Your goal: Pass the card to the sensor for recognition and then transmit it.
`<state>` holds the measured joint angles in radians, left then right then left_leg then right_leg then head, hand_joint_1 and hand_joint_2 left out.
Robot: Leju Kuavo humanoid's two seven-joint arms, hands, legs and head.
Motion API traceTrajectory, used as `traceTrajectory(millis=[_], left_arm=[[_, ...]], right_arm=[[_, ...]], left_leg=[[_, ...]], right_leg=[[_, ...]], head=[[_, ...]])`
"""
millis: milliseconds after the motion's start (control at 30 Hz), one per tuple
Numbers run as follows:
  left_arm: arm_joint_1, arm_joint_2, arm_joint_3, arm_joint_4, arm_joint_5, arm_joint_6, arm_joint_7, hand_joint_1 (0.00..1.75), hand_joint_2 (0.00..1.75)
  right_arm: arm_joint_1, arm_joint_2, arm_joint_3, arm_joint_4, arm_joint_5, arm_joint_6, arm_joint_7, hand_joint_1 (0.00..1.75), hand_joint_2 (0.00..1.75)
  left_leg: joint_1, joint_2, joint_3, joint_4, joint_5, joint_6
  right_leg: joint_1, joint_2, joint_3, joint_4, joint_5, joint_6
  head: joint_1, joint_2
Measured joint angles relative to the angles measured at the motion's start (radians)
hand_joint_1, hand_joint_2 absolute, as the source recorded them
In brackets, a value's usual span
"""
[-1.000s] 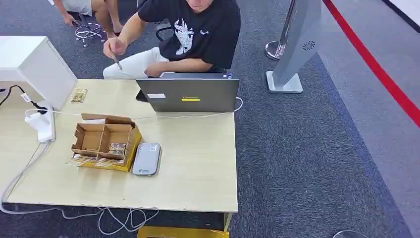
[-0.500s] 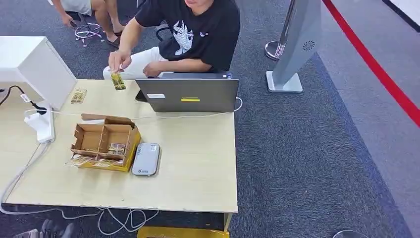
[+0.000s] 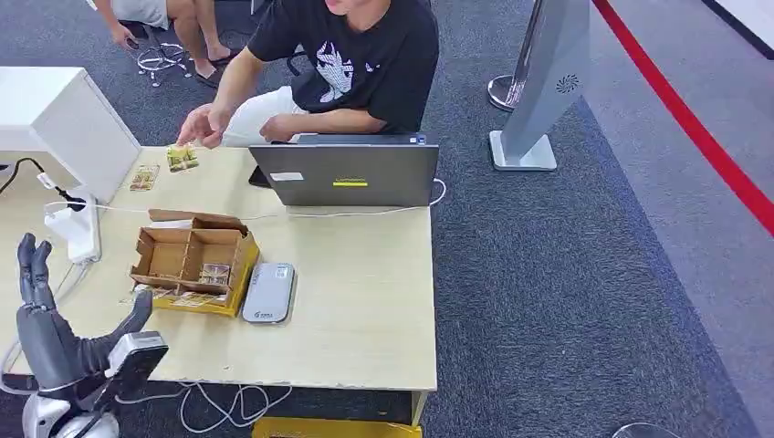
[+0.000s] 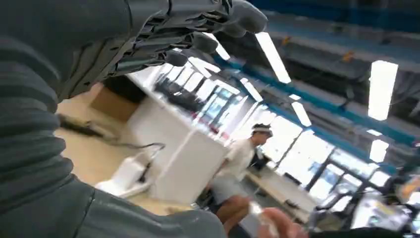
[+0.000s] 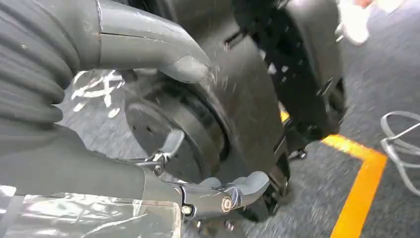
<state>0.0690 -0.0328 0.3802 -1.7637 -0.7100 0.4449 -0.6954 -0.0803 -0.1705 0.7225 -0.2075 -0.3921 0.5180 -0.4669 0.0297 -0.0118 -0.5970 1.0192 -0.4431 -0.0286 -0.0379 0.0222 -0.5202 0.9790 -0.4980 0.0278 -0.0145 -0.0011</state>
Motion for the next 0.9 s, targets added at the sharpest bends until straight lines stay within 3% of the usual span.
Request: traceTrajectory(millis=[167, 333, 467, 567, 733, 833, 900], left_arm=[[-0.017, 0.034, -0.124, -0.072, -0.035, 0.029, 0.018, 0.00, 1.75], [-0.018, 0.053, -0.166, -0.092, -0.052, 0.055, 0.018, 0.00, 1.75], [-0.080, 0.108, -0.214, -0.081, -0.265, 0.121, 0.124, 0.00, 1.75], [-0.148, 0.187, -0.254, -0.022, -0.398, 0.133, 0.225, 0.00, 1.75], [-0.209, 0.272, -0.294, 0.048, -0.449, 0.134, 0.279, 0.00, 1.75], [-0.276, 0.336, -0.315, 0.154, -0.497, 0.122, 0.343, 0.00, 1.75], [-0.317, 0.362, -0.322, 0.226, -0.488, 0.124, 0.346, 0.00, 1.75]], right_arm=[[-0.013, 0.007, 0.018, -0.002, 0.014, -0.017, 0.014, 0.00, 1.75], [-0.018, 0.007, 0.029, -0.002, 0.020, -0.017, 0.014, 0.00, 1.75], [-0.022, 0.011, 0.052, -0.010, 0.048, -0.029, 0.023, 0.00, 1.75], [-0.028, 0.015, 0.063, -0.012, 0.056, -0.029, 0.023, 0.00, 1.75], [-0.030, 0.016, 0.079, -0.017, 0.066, -0.030, 0.016, 0.00, 1.75], [-0.035, 0.016, 0.089, -0.020, 0.080, -0.030, 0.006, 0.00, 1.75], [-0.037, 0.016, 0.096, -0.020, 0.089, -0.032, 0.004, 0.00, 1.75]], left_leg=[[0.000, 0.000, 0.000, 0.000, 0.000, 0.000], [0.000, 0.000, 0.000, 0.000, 0.000, 0.000], [0.000, -0.001, -0.001, 0.000, 0.002, 0.001], [0.000, 0.000, -0.001, -0.001, 0.003, -0.001], [0.000, 0.000, -0.001, -0.001, 0.004, -0.001], [0.000, 0.000, -0.002, -0.001, 0.005, -0.001], [0.000, 0.000, -0.002, -0.001, 0.005, -0.001]], right_leg=[[0.000, 0.000, 0.001, 0.000, 0.000, 0.000], [0.000, 0.000, 0.000, 0.000, 0.000, 0.000], [0.000, -0.001, 0.000, 0.000, 0.000, 0.000], [0.000, -0.001, 0.001, 0.001, 0.002, -0.002], [0.000, 0.000, -0.002, 0.001, 0.003, -0.002], [0.000, 0.000, -0.003, 0.001, 0.003, -0.002], [0.000, 0.000, -0.003, 0.001, 0.003, -0.001]], head=[[0.000, 0.000], [0.000, 0.000], [0.000, 0.000], [0.000, 0.000], [0.000, 0.000], [0.000, 0.000], [0.000, 0.000]])
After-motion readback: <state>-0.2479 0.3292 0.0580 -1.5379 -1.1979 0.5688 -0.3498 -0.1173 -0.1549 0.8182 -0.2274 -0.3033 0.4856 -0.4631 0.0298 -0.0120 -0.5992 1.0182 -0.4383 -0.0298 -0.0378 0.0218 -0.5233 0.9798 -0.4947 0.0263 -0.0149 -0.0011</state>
